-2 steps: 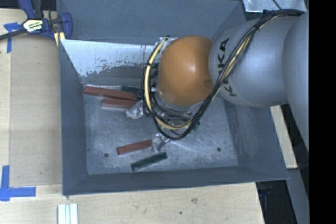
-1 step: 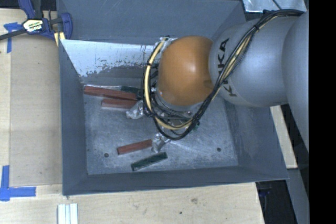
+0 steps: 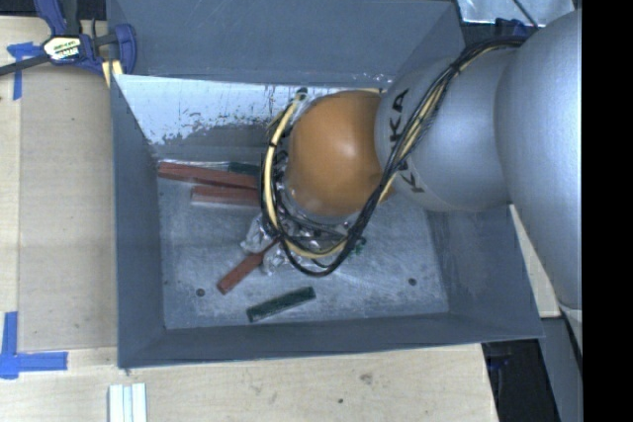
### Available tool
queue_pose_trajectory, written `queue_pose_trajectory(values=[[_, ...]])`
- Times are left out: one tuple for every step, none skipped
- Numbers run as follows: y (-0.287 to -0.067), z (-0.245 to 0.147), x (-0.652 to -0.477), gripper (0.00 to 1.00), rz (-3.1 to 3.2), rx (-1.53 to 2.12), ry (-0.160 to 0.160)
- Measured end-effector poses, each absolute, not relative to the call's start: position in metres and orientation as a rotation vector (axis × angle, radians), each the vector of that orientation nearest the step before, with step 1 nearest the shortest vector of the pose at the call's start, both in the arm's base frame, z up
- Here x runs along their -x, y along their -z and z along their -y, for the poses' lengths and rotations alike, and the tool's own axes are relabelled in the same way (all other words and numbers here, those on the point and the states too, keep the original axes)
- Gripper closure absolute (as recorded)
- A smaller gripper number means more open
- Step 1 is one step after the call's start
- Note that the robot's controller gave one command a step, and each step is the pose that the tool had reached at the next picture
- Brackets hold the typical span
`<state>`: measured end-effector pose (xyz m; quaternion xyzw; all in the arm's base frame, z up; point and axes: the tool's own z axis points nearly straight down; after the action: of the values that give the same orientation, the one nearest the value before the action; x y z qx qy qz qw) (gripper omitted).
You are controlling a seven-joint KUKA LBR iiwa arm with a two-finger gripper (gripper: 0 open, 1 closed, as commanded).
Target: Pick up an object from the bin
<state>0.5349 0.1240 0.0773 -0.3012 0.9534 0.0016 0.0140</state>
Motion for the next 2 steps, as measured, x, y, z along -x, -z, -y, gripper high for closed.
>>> queue_pose_trajectory(values=[[-0.0773,-0.1239,-0.5349,1.0,-2.969,0.937,-0.005],[-0.0817,-0.1224,-0.5314,1.0,-2.983,0.939,-0.004]])
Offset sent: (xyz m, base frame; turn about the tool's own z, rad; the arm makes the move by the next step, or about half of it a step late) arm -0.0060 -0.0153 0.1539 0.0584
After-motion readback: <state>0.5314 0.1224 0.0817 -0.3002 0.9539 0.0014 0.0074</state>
